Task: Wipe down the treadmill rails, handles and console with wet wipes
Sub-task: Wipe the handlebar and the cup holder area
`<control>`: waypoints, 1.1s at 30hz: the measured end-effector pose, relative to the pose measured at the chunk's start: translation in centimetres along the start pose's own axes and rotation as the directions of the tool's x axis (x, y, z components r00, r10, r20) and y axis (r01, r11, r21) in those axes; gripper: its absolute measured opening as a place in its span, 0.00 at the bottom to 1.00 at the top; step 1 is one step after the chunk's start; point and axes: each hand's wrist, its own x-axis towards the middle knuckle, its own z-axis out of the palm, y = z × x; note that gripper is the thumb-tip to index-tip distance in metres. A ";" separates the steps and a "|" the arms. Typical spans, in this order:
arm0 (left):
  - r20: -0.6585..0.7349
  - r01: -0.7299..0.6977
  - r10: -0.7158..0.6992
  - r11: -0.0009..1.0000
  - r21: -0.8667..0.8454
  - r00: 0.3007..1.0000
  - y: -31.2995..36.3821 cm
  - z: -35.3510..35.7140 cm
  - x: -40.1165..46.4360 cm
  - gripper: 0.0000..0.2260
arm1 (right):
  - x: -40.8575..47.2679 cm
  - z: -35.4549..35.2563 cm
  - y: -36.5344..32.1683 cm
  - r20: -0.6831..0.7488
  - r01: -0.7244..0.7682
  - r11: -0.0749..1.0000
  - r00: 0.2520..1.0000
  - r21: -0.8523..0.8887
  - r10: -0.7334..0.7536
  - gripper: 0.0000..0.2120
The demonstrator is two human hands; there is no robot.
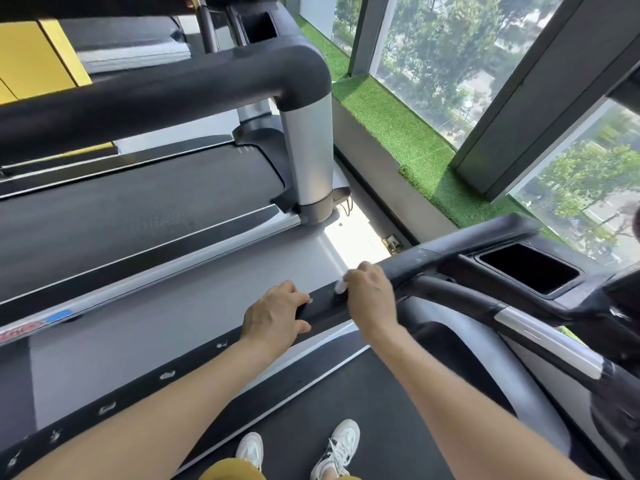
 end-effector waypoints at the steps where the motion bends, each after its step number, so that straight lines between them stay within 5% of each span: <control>1: 0.001 -0.002 0.002 1.000 0.005 1.000 0.0 0.0 0.0 0.19 | -0.9 0.3 -1.1 0.037 0.065 0.998 0.997 0.017 -0.066 0.10; 4: 0.006 -0.008 0.008 1.000 0.006 1.000 0.0 -0.1 0.0 0.19 | -0.5 -0.7 -0.6 0.073 0.116 0.993 0.991 -0.010 -0.115 0.13; 9: 0.009 -0.002 0.002 1.000 -0.009 1.000 0.0 -0.1 0.0 0.20 | 2.0 -1.6 2.3 -0.035 -0.096 0.993 0.995 -0.061 0.094 0.13; 15: 0.024 0.001 -0.001 1.000 0.003 1.000 0.1 -0.4 0.1 0.19 | -0.1 -0.2 -1.2 0.085 0.114 0.993 0.990 -0.035 -0.110 0.12; 20: 0.029 0.013 -0.013 1.000 -0.009 1.000 0.0 -0.3 0.1 0.20 | 2.8 -1.4 2.1 -0.034 -0.111 0.992 0.993 -0.065 0.109 0.14; 26: 0.027 0.002 -0.002 1.000 0.015 1.000 0.0 -0.3 0.1 0.18 | -0.4 0.9 -1.7 0.055 0.127 0.991 0.991 -0.045 -0.125 0.15; 33: 0.014 0.004 -0.004 1.000 -0.019 1.000 -0.1 -0.2 0.2 0.19 | 2.2 -1.3 2.8 -0.122 -0.169 0.984 0.979 -0.061 0.161 0.15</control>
